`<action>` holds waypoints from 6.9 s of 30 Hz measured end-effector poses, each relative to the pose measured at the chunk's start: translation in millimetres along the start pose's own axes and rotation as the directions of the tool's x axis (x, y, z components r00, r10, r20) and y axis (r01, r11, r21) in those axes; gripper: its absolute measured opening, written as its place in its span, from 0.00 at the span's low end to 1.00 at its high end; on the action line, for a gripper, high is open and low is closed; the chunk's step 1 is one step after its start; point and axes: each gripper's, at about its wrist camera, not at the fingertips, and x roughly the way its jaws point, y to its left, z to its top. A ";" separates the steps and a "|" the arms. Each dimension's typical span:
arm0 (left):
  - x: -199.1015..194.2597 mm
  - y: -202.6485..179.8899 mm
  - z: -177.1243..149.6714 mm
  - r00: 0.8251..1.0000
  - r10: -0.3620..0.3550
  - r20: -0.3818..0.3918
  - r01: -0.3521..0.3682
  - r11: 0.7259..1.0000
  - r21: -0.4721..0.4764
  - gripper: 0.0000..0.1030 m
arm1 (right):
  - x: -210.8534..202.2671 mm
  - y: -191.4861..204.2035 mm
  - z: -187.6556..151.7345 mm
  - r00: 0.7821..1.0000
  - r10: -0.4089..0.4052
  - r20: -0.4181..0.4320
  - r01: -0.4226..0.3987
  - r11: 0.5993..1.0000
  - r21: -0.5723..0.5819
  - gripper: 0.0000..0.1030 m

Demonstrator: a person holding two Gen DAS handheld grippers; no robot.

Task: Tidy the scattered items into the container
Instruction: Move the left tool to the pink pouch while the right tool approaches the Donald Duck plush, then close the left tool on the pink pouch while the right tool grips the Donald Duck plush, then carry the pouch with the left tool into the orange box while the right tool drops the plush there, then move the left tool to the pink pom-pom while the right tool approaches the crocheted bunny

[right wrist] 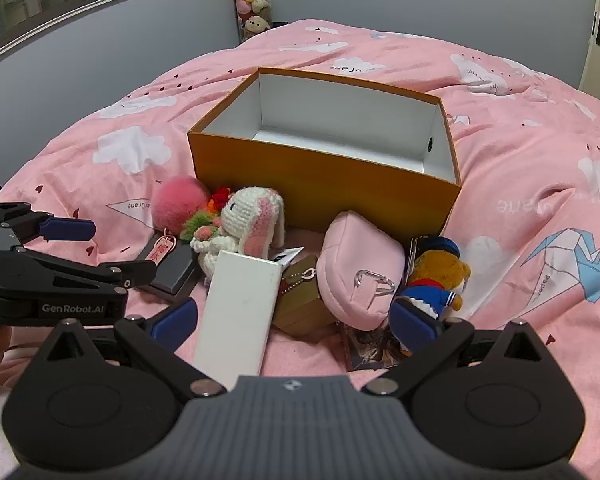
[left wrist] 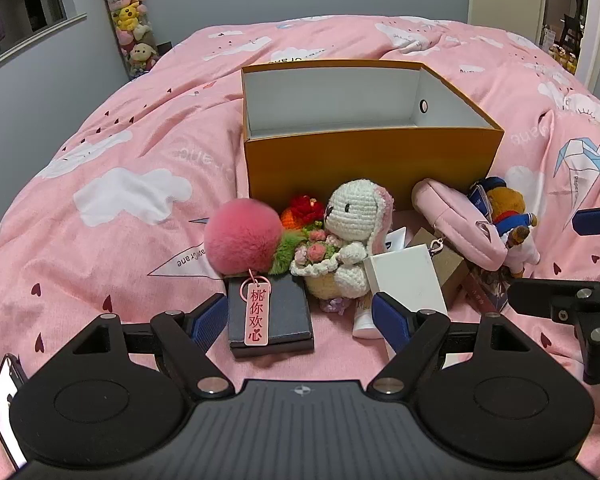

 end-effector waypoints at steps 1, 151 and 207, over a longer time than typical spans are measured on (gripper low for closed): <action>0.2 -0.2 0.0 1.000 0.000 -0.001 0.000 1.000 0.001 0.91 | 0.5 -0.3 0.0 1.000 0.000 -0.001 0.000 1.000 0.002 0.99; 230.5 -69.0 193.7 0.937 -0.244 -0.249 0.232 0.970 -0.076 0.41 | 93.4 -138.9 114.7 0.996 -0.092 0.005 0.090 0.981 0.174 0.48; 139.4 62.9 68.5 0.984 -0.087 -0.152 0.068 0.990 -0.124 0.73 | 186.2 1.1 66.4 0.939 0.283 -0.198 -0.232 0.941 0.245 0.68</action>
